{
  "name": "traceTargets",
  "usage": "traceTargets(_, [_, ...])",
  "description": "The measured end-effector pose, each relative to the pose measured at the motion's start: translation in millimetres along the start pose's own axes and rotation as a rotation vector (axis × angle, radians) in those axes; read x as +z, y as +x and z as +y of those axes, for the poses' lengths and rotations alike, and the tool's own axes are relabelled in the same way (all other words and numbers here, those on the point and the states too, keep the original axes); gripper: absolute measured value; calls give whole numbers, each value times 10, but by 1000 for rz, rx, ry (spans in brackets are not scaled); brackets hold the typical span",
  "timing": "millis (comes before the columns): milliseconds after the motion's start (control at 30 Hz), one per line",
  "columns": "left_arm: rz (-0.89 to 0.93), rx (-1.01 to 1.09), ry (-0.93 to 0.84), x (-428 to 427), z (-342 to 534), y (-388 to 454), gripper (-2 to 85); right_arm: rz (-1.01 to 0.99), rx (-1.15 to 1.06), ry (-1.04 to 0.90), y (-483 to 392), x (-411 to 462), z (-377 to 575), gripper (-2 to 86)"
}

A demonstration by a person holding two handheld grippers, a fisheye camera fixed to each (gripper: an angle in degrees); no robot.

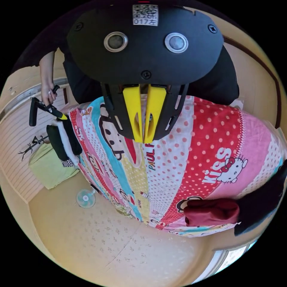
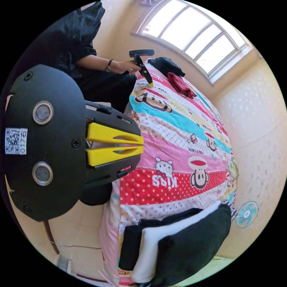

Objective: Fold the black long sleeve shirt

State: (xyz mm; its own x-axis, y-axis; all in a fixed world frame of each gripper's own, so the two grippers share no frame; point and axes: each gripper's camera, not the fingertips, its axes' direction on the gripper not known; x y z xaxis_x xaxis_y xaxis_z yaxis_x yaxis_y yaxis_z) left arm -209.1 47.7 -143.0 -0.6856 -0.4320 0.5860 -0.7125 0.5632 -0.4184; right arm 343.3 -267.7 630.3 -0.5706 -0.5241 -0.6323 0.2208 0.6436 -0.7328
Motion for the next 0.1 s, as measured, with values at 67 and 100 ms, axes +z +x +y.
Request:
traceTargets(67, [-33, -25, 93, -310, -70, -192, -10, -60, -84, -79, -474, 514, -187, 17])
traceTargets(100, [-57, -52, 142, -510, -100, -341, -10, -75, -111, -99, -603, 637, -247, 19])
